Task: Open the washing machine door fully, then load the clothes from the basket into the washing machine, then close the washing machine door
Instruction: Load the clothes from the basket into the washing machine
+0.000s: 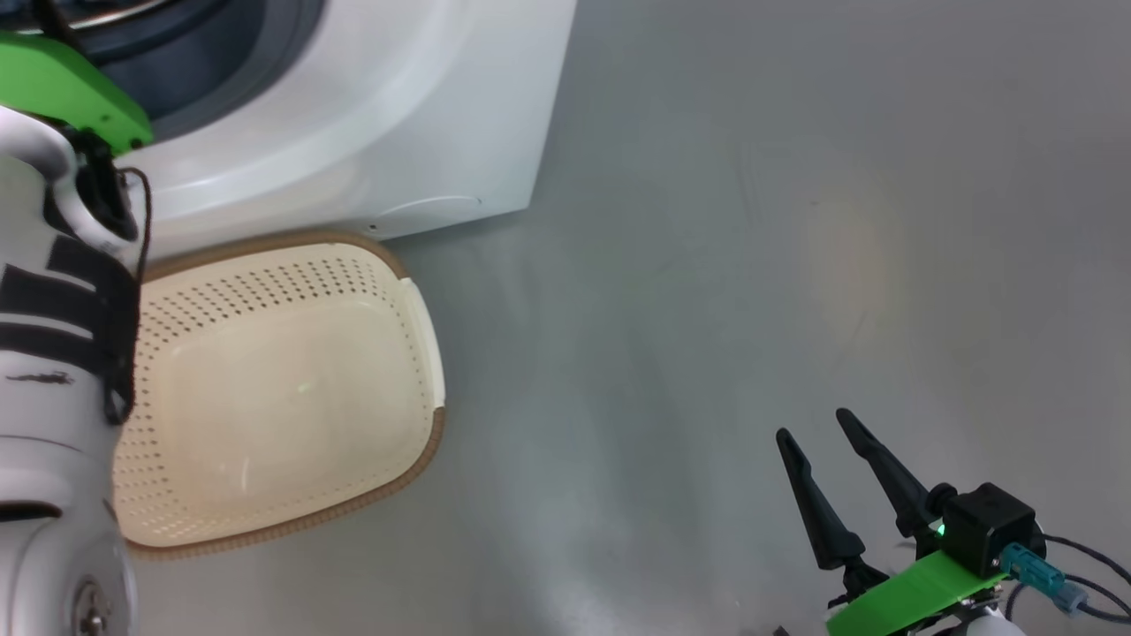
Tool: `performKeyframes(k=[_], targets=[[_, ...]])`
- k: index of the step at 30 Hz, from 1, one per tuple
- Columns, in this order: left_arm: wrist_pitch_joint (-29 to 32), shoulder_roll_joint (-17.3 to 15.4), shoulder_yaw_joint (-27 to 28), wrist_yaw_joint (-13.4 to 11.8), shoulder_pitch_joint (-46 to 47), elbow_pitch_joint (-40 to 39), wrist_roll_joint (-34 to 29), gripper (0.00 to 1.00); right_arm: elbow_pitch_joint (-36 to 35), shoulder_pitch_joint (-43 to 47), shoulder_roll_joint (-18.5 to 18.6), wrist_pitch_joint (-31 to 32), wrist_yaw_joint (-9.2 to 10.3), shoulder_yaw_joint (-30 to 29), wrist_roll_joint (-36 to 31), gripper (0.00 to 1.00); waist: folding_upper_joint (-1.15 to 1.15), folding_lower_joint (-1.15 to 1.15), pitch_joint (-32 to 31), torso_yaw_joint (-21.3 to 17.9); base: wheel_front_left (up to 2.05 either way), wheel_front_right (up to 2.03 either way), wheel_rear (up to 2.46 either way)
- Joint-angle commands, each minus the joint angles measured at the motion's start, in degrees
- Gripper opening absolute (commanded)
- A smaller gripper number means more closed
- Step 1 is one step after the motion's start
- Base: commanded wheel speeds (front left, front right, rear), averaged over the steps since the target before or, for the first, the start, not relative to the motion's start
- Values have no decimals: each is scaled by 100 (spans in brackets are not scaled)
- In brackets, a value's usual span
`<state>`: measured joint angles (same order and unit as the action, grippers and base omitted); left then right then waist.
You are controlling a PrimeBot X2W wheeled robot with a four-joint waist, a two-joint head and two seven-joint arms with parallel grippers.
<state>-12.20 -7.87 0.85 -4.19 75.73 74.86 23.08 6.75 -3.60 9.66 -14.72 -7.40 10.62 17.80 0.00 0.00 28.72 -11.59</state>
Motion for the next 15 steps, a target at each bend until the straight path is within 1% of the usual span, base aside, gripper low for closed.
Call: performKeyframes(k=[1,3,4,13,14,15], targets=[[-82,-170,25,54,-115,-103,27,100,-81,-45,101,-28,-9,135,10,100,0,0,-118,118,0,0,0],[-134,-108,14,135,-177,-103,47,100,-58,-74,95,-28,-9,137,12,100,0,0,-196,176,0,0,0],[-134,-108,14,135,-177,-103,47,100,-58,-74,95,-28,-9,137,12,100,0,0,-196,176,0,0,0],[-262,214,-139,543,-691,-198,36,100,55,-139,67,-28,-9,74,22,100,0,0,-693,478,0,0,0],[-270,271,-184,638,-818,-250,25,100,67,-154,66,-28,-9,47,9,100,0,0,-790,547,0,0,0],[-273,295,-208,679,-888,-282,17,100,72,-162,67,-28,-9,38,4,100,0,0,-843,579,0,0,0]])
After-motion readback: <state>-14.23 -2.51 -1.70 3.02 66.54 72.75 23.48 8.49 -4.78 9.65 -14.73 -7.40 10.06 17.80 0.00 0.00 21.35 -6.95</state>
